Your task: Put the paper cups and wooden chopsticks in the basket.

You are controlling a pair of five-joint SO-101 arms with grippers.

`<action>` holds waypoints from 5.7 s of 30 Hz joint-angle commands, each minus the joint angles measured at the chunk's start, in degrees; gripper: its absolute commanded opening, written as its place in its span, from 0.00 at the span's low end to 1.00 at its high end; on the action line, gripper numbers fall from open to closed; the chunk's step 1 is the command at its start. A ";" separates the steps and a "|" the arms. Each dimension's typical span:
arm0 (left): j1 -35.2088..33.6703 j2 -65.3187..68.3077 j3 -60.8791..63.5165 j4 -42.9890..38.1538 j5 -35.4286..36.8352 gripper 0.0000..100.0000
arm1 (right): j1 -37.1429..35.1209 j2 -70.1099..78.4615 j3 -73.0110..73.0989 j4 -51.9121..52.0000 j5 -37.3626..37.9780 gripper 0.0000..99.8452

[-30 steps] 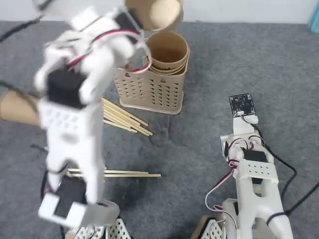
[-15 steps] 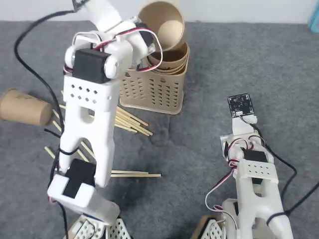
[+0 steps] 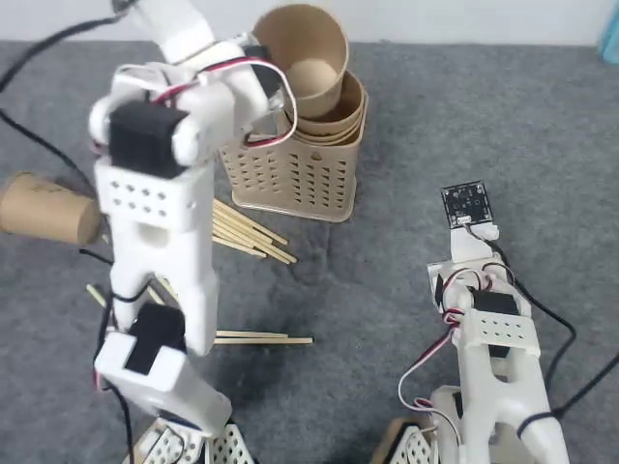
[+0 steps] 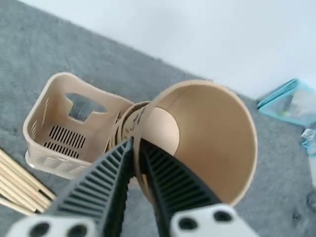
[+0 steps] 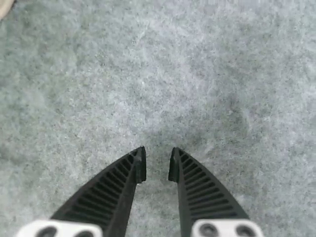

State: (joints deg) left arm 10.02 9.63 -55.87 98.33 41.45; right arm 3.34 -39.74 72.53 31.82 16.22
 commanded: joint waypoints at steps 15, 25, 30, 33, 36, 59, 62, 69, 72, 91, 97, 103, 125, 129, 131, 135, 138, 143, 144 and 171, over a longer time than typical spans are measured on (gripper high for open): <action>1.05 1.14 -8.57 -1.49 0.79 0.27 | -0.40 -1.80 0.35 -1.89 1.14 0.09; 13.36 0.35 -8.66 2.37 -19.69 0.02 | -0.40 -1.80 0.35 -1.80 1.14 0.09; 13.36 -3.78 -4.26 2.37 -19.08 0.01 | -0.40 -1.80 0.35 -1.80 1.23 0.09; 13.36 -9.76 2.42 2.37 -19.25 0.01 | -0.40 -1.80 0.35 -1.80 1.23 0.09; 13.36 -17.23 10.86 0.35 -19.34 0.01 | -0.40 -1.80 0.35 -1.80 1.23 0.09; 9.67 -30.51 80.40 -70.51 -20.31 0.01 | -0.40 -1.80 0.35 -1.89 1.23 0.09; 9.67 -30.42 84.00 -70.68 -20.40 0.01 | -0.40 -1.80 0.35 -1.89 1.23 0.09; 8.44 -30.95 87.52 -74.55 -20.48 0.01 | -0.40 -1.80 0.35 -1.89 1.23 0.09; 6.07 -31.12 83.30 -74.73 -20.48 0.01 | -0.40 -1.80 0.35 -1.80 1.23 0.09; -35.25 -26.64 59.82 -53.54 -20.04 0.01 | -0.40 -1.80 0.35 -1.80 1.23 0.09; -46.51 -14.51 55.78 -56.09 -20.31 0.08 | -0.40 -1.80 0.35 -1.45 1.23 0.09; -52.66 4.75 38.90 -48.53 -20.31 0.18 | -0.40 -1.89 0.97 -1.71 1.23 0.09; -55.82 60.75 -38.11 1.05 -22.42 0.18 | -0.40 -1.89 1.05 -1.54 1.23 0.09; -57.41 59.43 -36.53 2.46 -24.70 0.17 | -0.40 -1.89 1.05 -1.54 1.23 0.09; -58.20 58.20 -36.44 2.46 -26.55 0.14 | -0.40 -1.89 1.05 -1.63 1.23 0.09; -58.55 54.86 -35.91 2.55 -30.07 0.06 | -0.40 -1.89 1.05 -1.80 1.23 0.09; -58.20 51.08 -29.67 2.55 -31.30 0.04 | -0.40 -1.89 1.05 -1.80 1.23 0.09; -55.82 40.18 -7.43 2.46 -34.73 0.04 | -0.40 -1.89 1.05 -1.80 1.23 0.09; -55.12 37.54 -2.07 2.46 -35.78 0.04 | -0.40 -1.89 1.05 -1.80 1.23 0.09; -50.55 5.71 47.16 2.37 -56.09 0.05 | -0.40 -1.89 1.05 -1.63 1.23 0.09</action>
State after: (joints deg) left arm -40.00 19.74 -10.24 98.68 -11.12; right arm 3.34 -39.74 74.11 30.95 16.22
